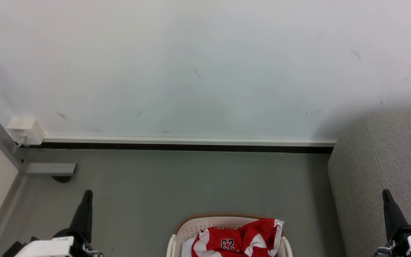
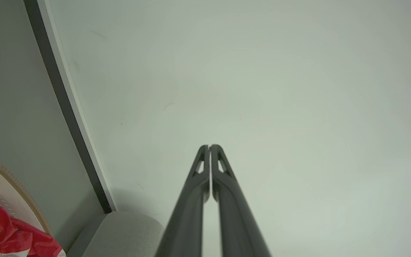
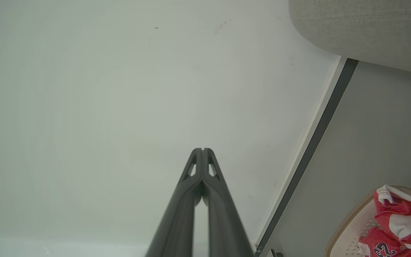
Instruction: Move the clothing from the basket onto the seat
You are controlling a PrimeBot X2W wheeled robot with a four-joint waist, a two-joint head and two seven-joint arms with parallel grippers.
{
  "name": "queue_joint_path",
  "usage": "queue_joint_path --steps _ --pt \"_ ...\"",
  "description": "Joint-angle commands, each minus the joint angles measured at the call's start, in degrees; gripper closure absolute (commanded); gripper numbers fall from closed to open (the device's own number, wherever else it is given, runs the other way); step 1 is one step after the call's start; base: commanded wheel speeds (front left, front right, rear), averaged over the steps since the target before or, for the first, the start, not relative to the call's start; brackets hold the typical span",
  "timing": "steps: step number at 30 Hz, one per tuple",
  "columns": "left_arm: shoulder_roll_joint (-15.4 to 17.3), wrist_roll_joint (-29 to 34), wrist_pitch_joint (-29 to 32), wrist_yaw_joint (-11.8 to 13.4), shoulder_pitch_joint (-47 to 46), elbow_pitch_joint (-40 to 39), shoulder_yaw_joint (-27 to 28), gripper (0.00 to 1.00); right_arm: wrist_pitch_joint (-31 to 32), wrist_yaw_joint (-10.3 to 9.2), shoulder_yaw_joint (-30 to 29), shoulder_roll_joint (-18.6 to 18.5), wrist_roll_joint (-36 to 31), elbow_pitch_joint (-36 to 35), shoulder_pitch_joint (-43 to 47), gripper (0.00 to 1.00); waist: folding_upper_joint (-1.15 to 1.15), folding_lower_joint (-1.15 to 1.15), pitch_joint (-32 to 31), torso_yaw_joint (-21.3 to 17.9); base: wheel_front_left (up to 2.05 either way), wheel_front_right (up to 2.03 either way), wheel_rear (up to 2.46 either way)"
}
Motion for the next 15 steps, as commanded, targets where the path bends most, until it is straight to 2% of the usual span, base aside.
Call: queue_joint_path --steps 1,15 --pt "0.13 -0.82 0.19 -0.14 -0.42 -0.16 0.10 1.00 0.09 -0.13 -0.12 -0.12 0.12 0.14 -0.78 1.00 0.00 0.00 0.00 0.00 0.00 0.00 0.00" --pt "0.13 -0.82 0.19 -0.14 -0.42 -0.16 0.10 1.00 0.09 -0.13 -0.12 -0.12 0.12 0.14 -0.79 1.00 0.00 0.00 0.00 0.00 0.00 0.00 0.00"
